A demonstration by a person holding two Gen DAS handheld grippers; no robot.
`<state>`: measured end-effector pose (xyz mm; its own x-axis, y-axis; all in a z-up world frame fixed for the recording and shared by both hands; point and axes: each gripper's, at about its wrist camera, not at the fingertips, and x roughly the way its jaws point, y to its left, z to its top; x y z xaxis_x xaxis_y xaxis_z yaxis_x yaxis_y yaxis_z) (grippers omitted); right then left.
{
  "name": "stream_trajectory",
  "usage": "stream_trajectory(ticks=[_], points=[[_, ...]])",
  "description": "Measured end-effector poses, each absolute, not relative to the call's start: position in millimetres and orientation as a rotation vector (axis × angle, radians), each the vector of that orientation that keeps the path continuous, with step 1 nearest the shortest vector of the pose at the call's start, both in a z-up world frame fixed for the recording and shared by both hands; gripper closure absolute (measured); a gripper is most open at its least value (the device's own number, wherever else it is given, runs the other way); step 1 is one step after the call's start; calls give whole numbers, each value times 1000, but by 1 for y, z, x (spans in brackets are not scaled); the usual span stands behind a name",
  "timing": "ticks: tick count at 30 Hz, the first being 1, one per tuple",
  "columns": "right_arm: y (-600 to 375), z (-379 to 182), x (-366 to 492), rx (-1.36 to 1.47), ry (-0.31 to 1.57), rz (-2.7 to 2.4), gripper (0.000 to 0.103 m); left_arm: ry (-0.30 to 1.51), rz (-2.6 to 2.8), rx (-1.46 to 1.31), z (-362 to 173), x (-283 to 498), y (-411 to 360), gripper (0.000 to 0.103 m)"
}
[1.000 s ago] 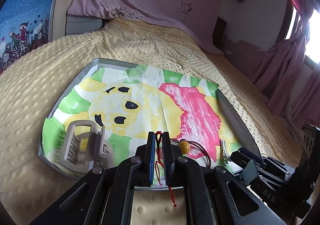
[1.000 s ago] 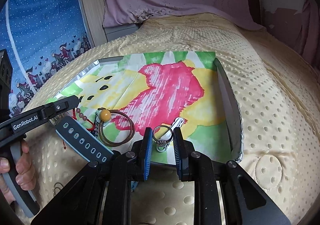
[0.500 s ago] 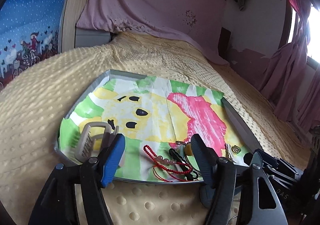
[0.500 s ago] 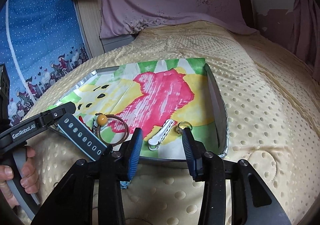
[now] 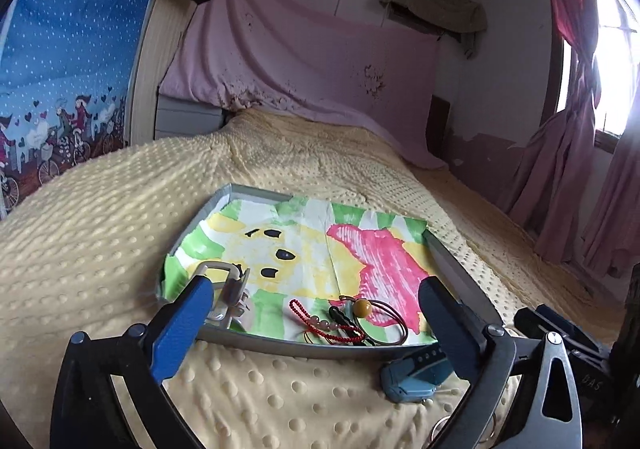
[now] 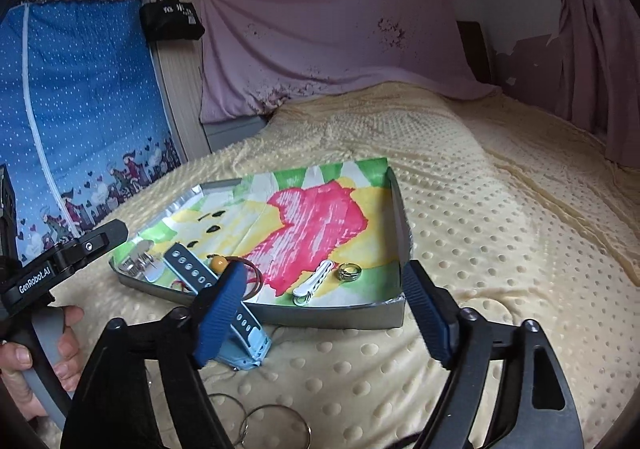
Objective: Organize jewelry
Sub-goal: 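Withdraw both open tools from the tray back over the blanket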
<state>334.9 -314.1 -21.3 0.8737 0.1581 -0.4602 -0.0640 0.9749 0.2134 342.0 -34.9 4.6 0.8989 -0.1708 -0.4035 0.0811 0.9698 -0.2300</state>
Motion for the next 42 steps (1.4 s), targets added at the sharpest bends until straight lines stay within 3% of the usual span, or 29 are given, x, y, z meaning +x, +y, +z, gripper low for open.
stream_trajectory(ticks=[3,10,27,42], points=[[-316,-13,320,202,458,113,9,429,-122,-200,8,330,-34,0],[-310,3,281,198,399,123,1,399,-121,-197,13,293,-25,0],[-280,26,182,111,340,121,1,324,-138,-116,21,209,-8,0],[-287,-4,177,57,500,96,1,544,-180,-82,-22,220,-9,0]])
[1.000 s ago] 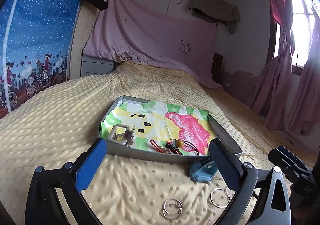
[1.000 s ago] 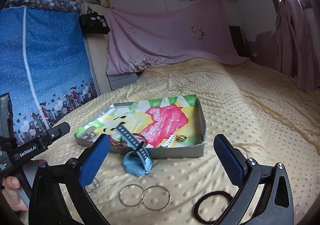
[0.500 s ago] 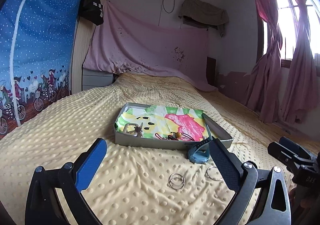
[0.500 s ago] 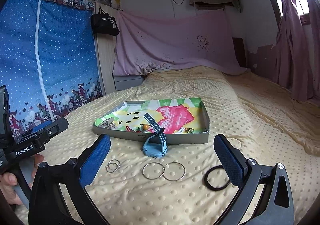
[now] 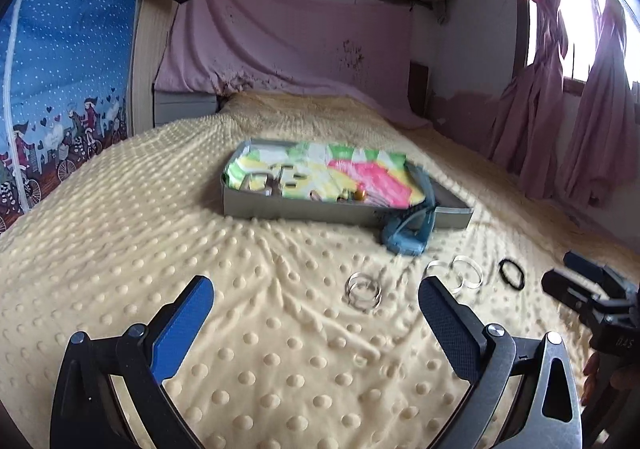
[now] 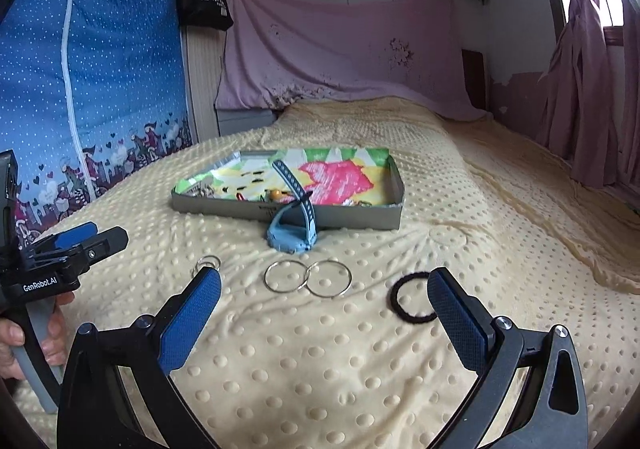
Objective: Organize jewelry
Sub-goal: 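Withdraw both open tools from the tray back over the blanket, then grasp the small silver rings with the left tool while the right grasps the hoop earrings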
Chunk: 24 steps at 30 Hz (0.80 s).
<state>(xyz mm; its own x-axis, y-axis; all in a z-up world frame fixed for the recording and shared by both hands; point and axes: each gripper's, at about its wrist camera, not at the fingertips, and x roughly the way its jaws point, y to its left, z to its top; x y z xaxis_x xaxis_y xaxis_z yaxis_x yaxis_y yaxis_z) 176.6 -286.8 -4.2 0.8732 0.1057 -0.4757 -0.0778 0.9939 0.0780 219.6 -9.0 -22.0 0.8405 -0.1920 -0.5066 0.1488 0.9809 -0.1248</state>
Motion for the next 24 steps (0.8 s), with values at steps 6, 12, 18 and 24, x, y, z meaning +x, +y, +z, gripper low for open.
stream_trajectory(ticks=[6,12,18,24], points=[[-286,-19,196,74,589,112,1,650,-224,-74,-37,235,-13,0],[-280,-25,211,51,610,102,1,640,-234,-78,-37,242,-15,1],[-275,-32,229,61,630,130,5,678,-279,-63,-43,256,-22,23],[-272,-45,245,46,680,156,32,733,-354,-53,-54,271,-33,49]])
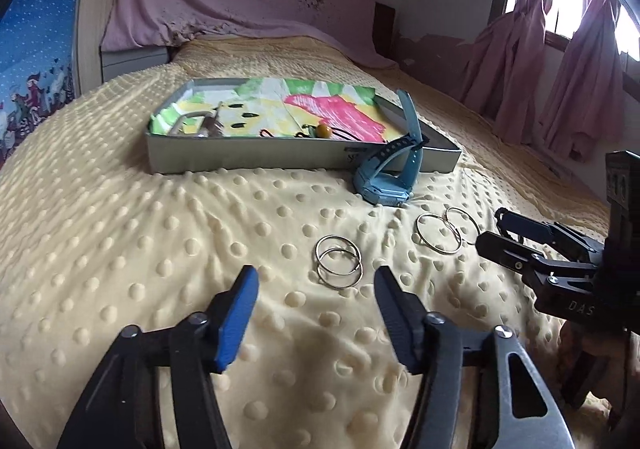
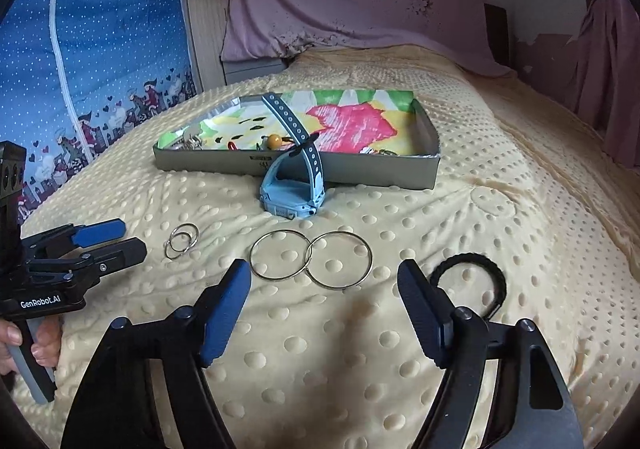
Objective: Organize jewelry
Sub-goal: 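Grasp the small silver rings with the left tool while the right grasps the hoop earrings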
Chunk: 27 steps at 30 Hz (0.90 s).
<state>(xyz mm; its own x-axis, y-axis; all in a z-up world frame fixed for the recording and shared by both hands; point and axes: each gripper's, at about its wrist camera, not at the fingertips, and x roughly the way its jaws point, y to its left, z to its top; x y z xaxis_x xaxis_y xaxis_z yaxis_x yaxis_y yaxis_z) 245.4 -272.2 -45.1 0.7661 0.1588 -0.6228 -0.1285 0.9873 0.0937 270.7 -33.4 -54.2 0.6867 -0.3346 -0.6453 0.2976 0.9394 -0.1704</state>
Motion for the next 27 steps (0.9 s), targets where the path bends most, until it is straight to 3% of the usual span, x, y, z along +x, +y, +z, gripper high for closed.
stream_trajectory(ticks=[9,12,14,18,19,21,27], points=[[-274,-59,270,83,716,178,34,782,-385,-85,-66,286,-39,56],[-274,-62,275,89,728,180,34,794,-390,-85,-68,291,-41,63],[-272,-65,280,89,737,182,34,806,-401,-97,-71,296,-42,75],[-267,-71,289,86,756,198,34,818,-429,-104,-74,297,-45,79],[-267,-72,290,86,758,202,37,817,-434,-105,-74,296,-45,79],[-264,-74,291,86,763,213,41,821,-431,-105,-75,296,-45,96],[-262,-75,288,94,761,235,63,812,-440,-94,-75,294,-48,97]])
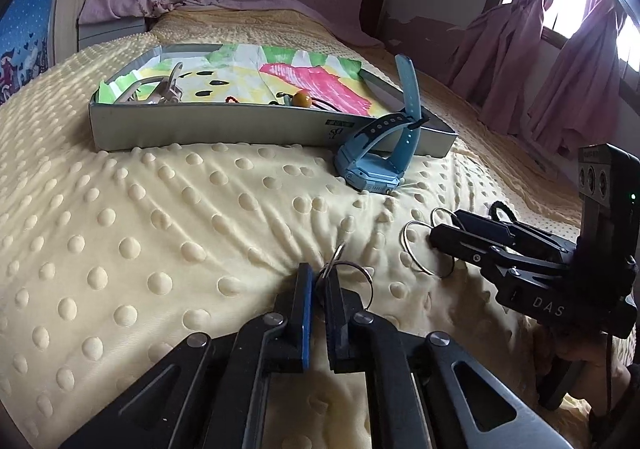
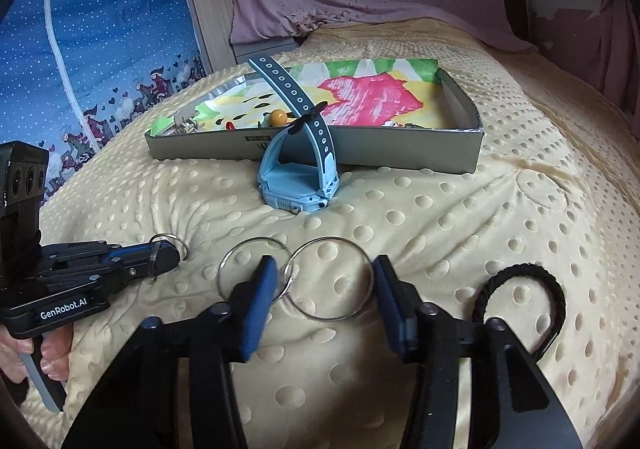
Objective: Organize jewelry
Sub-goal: 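Grasp the small silver rings with the left tool while the right grasps the hoop earrings, then carry the rings and hoops into the tray and open both tools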
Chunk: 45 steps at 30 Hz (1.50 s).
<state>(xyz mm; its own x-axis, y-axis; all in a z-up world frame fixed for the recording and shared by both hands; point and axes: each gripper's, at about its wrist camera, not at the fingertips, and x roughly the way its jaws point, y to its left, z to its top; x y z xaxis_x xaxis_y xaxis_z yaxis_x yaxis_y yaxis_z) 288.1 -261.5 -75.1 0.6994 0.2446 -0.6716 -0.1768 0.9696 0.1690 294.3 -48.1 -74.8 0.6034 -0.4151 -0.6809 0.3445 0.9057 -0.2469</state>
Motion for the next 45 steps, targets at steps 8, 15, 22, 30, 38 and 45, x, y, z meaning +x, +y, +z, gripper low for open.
stream_trajectory(ticks=[8,15,22,30,38,45], points=[[-255,-75,281,75,759,263,63,782,-446,-85,-68,288,-49,98],[-259,-67,273,94,722,259,64,749,-437,-89,-60,282,-47,98],[-260,-57,268,99,684,256,64,745,-428,-44,-50,275,-55,98],[-270,-43,267,139,638,256,63,684,-406,-81,-37,277,-57,98],[-286,-19,277,126,575,239,64,657,-403,-119,-15,297,-69,98],[-300,4,320,137,518,241,64,632,-357,-111,3,346,-78,98]])
